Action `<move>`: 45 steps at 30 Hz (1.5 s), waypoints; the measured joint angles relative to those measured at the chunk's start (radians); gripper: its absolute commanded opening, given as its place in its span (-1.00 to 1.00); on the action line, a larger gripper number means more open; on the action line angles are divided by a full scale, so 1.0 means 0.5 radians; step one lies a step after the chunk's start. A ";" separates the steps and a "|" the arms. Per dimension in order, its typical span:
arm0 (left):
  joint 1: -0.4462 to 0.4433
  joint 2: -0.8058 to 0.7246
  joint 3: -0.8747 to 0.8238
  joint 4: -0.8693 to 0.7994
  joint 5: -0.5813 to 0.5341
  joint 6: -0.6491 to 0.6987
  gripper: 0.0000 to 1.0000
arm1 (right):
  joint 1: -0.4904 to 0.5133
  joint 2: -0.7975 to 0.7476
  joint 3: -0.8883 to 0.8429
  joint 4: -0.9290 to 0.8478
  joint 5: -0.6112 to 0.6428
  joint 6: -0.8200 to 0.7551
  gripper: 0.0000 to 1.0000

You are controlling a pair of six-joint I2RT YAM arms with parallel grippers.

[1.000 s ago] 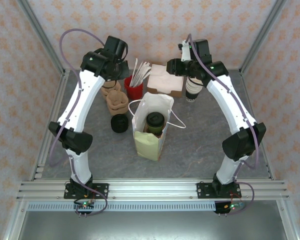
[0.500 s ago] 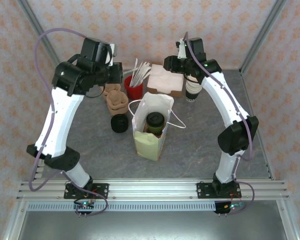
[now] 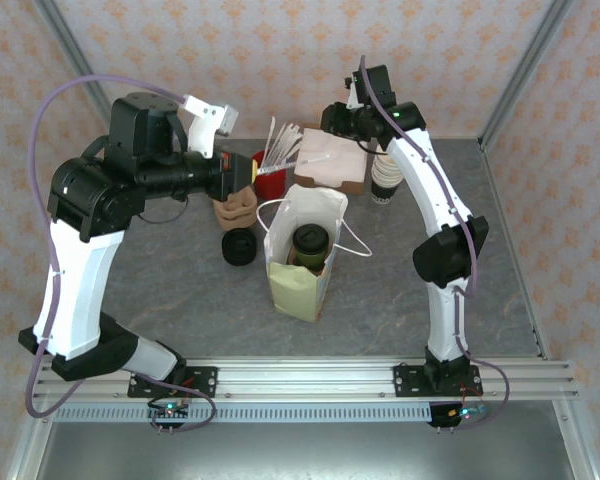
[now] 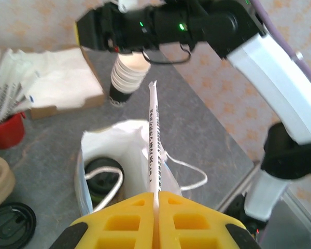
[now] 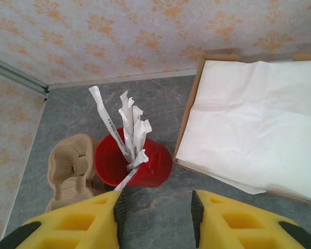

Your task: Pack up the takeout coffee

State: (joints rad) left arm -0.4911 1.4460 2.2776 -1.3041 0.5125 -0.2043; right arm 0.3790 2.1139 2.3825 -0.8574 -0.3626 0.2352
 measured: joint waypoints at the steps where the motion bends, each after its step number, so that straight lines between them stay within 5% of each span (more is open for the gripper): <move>1: -0.003 -0.032 -0.042 -0.040 0.026 0.013 -0.83 | 0.000 0.002 0.000 -0.008 0.000 0.002 -0.22; 15: -0.258 -0.166 -0.179 -0.596 -0.163 0.098 -0.85 | 0.000 0.023 -0.020 -0.125 -0.013 0.011 -0.23; 28: -0.390 0.017 -0.137 -0.635 -0.520 0.099 -0.81 | 0.009 0.050 -0.057 -0.121 -0.005 0.031 -0.24; 38: -0.629 0.095 -0.089 -0.635 -0.577 0.109 -0.78 | 0.010 0.112 -0.058 -0.111 0.002 0.030 -0.24; 40: -0.628 0.120 -0.089 -0.635 -0.574 0.115 -0.68 | 0.009 0.118 -0.064 -0.111 0.002 0.029 -0.24; 45: -0.628 0.150 -0.079 -0.635 -0.571 0.137 0.30 | 0.013 0.118 -0.072 -0.111 0.029 0.019 -0.38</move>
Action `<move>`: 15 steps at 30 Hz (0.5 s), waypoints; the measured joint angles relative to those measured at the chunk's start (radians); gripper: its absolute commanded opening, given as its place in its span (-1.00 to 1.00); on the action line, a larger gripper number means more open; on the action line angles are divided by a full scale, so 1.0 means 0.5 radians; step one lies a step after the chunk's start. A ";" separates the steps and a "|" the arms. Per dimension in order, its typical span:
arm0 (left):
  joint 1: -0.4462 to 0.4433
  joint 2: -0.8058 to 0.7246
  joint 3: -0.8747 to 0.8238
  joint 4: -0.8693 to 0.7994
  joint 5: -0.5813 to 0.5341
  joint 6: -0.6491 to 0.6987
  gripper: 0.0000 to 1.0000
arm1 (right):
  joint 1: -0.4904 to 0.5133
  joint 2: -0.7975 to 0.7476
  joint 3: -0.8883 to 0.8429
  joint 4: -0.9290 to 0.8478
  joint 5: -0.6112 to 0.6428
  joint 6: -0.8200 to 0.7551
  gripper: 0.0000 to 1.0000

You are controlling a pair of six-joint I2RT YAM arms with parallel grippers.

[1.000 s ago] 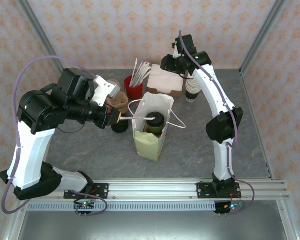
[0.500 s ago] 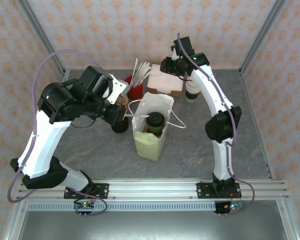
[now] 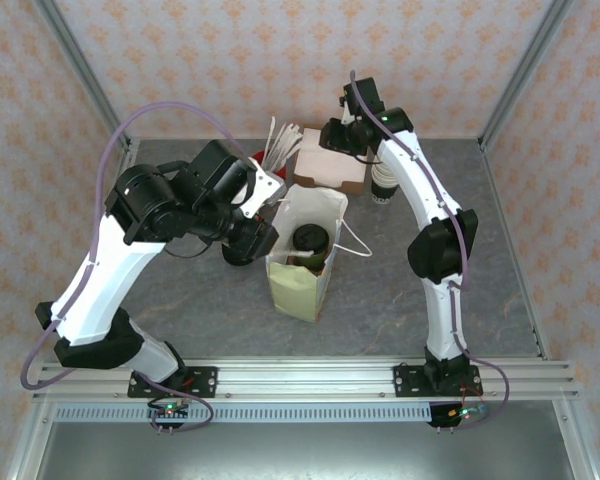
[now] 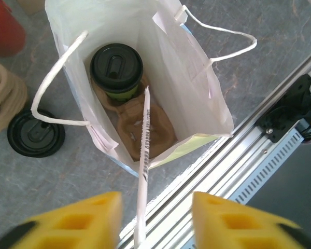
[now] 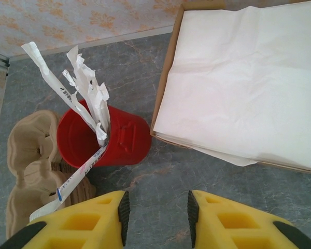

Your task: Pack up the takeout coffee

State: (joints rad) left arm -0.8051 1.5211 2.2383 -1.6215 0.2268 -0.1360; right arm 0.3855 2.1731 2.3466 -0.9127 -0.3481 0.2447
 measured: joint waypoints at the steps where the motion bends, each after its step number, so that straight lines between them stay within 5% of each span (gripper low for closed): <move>1: 0.000 0.001 0.020 0.001 -0.009 0.002 0.40 | 0.001 0.000 0.000 0.000 0.017 -0.007 -0.39; 9: 0.000 -0.038 0.171 0.168 -0.259 -0.060 0.53 | 0.001 0.008 -0.013 0.032 0.084 -0.040 -0.29; 15: 0.000 -0.214 -0.148 0.517 -0.701 -0.244 0.67 | 0.002 0.130 0.026 0.047 0.146 -0.040 -0.20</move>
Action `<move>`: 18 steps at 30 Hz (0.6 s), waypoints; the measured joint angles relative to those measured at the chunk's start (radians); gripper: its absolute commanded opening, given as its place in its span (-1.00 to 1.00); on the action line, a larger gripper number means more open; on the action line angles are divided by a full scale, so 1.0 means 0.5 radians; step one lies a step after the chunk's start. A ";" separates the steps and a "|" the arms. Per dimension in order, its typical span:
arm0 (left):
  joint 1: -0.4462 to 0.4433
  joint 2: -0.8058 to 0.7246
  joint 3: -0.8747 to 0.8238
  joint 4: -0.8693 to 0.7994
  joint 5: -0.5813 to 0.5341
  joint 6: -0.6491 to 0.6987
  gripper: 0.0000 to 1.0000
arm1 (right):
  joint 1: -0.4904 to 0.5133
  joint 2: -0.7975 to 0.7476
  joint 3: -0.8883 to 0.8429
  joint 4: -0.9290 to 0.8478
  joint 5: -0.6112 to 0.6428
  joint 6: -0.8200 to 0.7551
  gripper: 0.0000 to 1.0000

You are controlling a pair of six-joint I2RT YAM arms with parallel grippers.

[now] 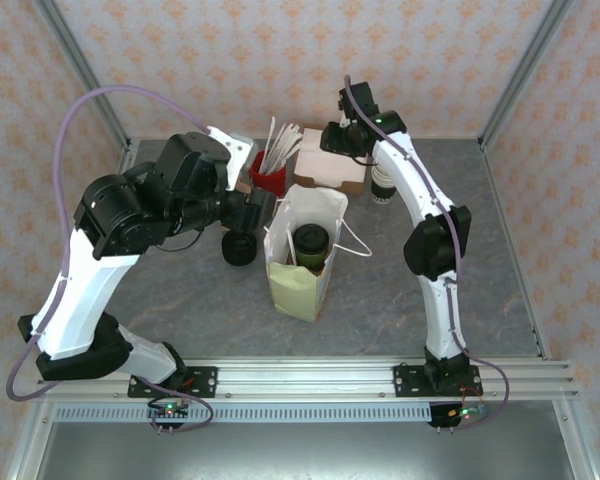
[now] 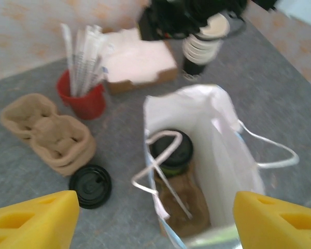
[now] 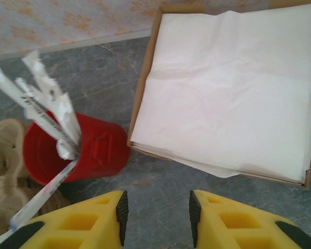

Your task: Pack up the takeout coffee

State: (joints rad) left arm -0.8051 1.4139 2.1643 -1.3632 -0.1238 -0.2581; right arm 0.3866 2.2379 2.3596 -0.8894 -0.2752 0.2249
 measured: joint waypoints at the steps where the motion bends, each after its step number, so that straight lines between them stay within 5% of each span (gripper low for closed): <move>1: 0.000 -0.060 -0.121 0.078 -0.086 -0.028 0.78 | 0.002 0.032 0.018 -0.001 0.018 0.000 -0.19; 9: 0.016 -0.654 -1.249 0.825 -0.583 -0.137 0.99 | 0.002 0.308 0.182 -0.002 0.197 0.047 -0.13; 18: 0.098 -0.545 -1.218 0.972 -0.714 -0.153 1.00 | 0.013 0.473 0.289 0.011 0.351 0.065 -0.09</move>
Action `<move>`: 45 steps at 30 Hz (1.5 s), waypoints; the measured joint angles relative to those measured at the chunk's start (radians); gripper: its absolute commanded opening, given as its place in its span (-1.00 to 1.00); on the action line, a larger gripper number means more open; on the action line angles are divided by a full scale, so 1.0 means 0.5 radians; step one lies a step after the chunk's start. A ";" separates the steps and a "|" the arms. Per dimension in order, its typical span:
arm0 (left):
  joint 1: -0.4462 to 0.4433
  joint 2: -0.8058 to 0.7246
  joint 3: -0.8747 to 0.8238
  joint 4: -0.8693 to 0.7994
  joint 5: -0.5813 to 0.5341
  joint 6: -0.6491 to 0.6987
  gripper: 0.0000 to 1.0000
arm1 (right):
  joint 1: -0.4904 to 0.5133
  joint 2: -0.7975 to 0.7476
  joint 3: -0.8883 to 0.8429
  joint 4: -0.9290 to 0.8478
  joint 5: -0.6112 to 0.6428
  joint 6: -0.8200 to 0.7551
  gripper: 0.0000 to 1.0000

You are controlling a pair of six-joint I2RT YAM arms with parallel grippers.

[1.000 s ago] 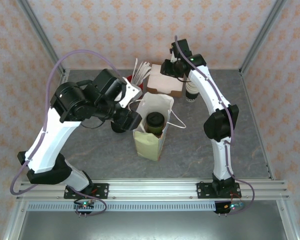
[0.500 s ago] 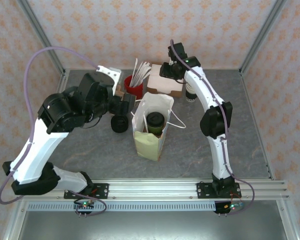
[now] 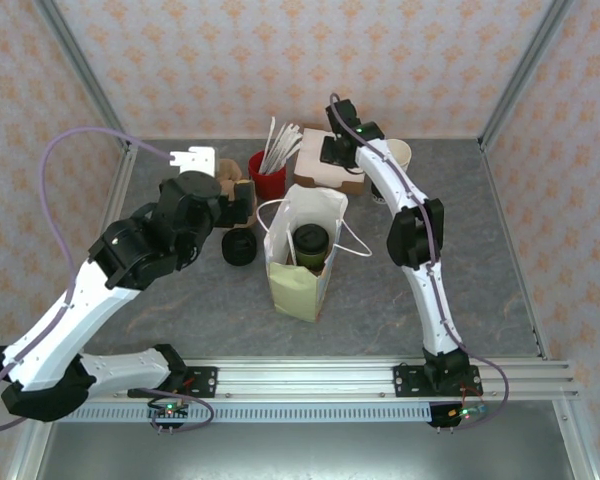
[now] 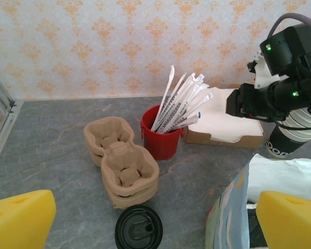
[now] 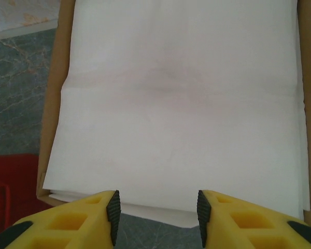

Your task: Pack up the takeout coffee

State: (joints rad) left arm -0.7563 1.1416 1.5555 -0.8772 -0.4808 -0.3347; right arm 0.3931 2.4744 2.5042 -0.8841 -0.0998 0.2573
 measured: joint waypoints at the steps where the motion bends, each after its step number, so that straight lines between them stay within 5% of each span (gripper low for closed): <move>1: 0.000 0.037 0.021 0.001 -0.013 0.003 1.00 | 0.004 0.017 0.040 0.008 0.010 -0.008 -0.10; 8: 0.034 0.179 0.024 0.022 -0.159 -0.019 0.95 | 0.031 0.028 0.134 0.040 0.082 -0.011 -0.13; 18: 0.039 -0.146 -0.502 0.216 -0.146 -0.175 0.85 | 0.110 0.108 0.191 0.041 0.192 0.079 -0.04; 37: 0.039 -0.269 -0.604 0.219 0.005 -0.241 0.78 | 0.147 0.460 0.300 0.266 0.524 0.080 0.11; 45: 0.039 -0.261 -0.587 0.207 0.005 -0.233 0.80 | 0.115 0.533 0.319 0.384 0.607 0.054 0.36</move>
State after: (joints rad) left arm -0.7368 1.0111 1.2621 -0.7738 -0.4782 -0.4515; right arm 0.4507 2.7407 2.6637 -0.6922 0.2035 0.2844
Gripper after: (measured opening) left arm 0.897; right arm 0.674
